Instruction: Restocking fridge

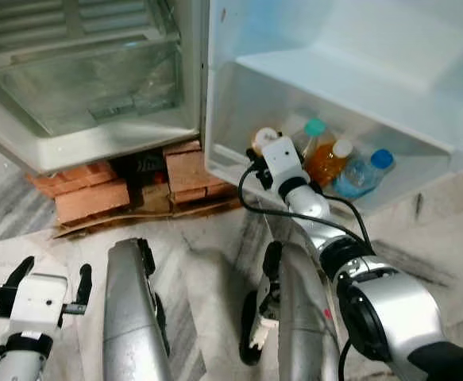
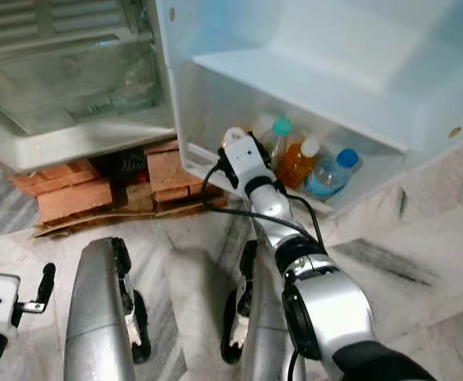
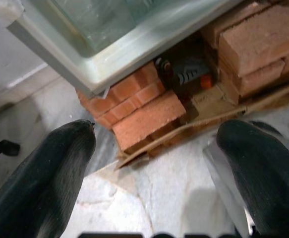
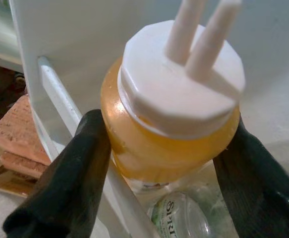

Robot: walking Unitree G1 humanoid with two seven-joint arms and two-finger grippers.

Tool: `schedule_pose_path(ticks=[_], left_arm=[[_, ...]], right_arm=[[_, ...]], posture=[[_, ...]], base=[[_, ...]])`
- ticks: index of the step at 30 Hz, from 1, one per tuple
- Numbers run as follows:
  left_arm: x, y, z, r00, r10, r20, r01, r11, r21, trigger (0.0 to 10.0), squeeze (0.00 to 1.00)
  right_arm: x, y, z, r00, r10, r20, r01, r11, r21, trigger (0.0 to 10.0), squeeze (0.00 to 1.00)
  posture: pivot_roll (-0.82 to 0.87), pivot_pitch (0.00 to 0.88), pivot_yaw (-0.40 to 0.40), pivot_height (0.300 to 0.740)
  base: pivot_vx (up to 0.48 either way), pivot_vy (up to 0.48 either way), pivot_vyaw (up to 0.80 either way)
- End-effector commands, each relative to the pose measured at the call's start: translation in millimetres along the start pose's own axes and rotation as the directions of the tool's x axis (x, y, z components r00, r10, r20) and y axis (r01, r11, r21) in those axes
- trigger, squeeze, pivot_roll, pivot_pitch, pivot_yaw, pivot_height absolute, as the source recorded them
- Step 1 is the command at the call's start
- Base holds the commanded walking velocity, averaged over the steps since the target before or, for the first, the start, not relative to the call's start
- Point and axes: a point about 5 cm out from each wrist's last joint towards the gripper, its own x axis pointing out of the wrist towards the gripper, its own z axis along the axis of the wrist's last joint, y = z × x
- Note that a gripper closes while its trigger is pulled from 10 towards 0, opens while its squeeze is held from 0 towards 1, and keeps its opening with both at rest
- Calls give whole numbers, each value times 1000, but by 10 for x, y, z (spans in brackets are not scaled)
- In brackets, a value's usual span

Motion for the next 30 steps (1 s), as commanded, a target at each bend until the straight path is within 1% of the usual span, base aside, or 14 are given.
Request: schedule_pose_path(ticks=[1,2,8,13,15,17,20,23,24,26,27,28,29,30], left_arm=[[24,-18,-77,1000,-5,-28,5,1000,6,10000,0],[87,-30,-56,1000,-5,-16,6,1000,4,10000,0],[239,-62,-76,1000,-11,-1,11,1000,-1,10000,0],[341,-112,-88,1000,-14,11,14,1000,-22,10000,0],[430,-170,-71,1000,-14,21,15,999,-45,10000,0],[454,-206,-45,999,-22,32,24,998,-59,10000,0],[503,-286,-12,998,-33,51,37,996,-75,10000,0],[538,-339,-27,998,-36,48,40,996,-82,10000,0],[562,-377,-38,998,-41,43,45,995,-88,10000,0],[577,-401,-43,998,-51,43,54,994,-91,10000,0],[590,-414,-41,997,-63,49,68,993,-95,10000,0],[595,-415,-34,996,-67,54,72,992,-99,10000,0],[604,-412,-26,996,-70,58,75,992,-106,10000,0],[609,-410,-24,996,-69,58,75,991,-107,10000,0]], right_arm=[[-17,-103,-47,1000,-5,-24,5,1000,13,10000,1000],[-4,-123,-23,1000,0,-21,1,1000,20,10000,1000],[13,-170,49,1000,16,21,-17,999,30,10000,1000],[-44,-175,42,996,20,86,-26,997,70,10000,1000],[-129,-176,-27,993,1,121,-15,993,113,10000,1000],[-185,-175,-72,991,-11,137,-5,993,119,10000,1000],[-325,-145,-208,989,-54,139,26,980,197,10000,1000],[-431,-146,-273,982,-116,146,78,968,240,10000,1000],[-528,-109,-352,982,-151,117,110,948,300,10000,1000],[-600,-76,-396,980,-177,96,134,929,344,10000,1000],[-693,-15,-407,979,-179,99,131,921,366,10000,1000],[-748,28,-399,981,-157,117,106,927,359,10000,1000],[-814,77,-395,983,-125,135,72,937,343,10000,576],[-855,76,-406,982,-131,136,78,936,344,10000,0]], posture=[[211,271,-123,527],[193,272,-118,527],[174,227,-115,527],[159,150,-116,527],[148,112,-115,527],[148,106,-114,527],[143,69,-111,527],[131,19,-107,527],[124,2,-107,527],[117,0,-105,527],[109,0,-102,527],[108,0,-102,527],[106,0,-100,527],[105,0,-99,527]], base=[[0,0,0],[0,0,0],[0,0,0],[0,0,0],[0,0,0],[0,0,0],[0,0,0],[0,0,0],[0,0,0],[0,0,0],[0,0,0],[0,0,0],[0,0,0],[0,0,0]])
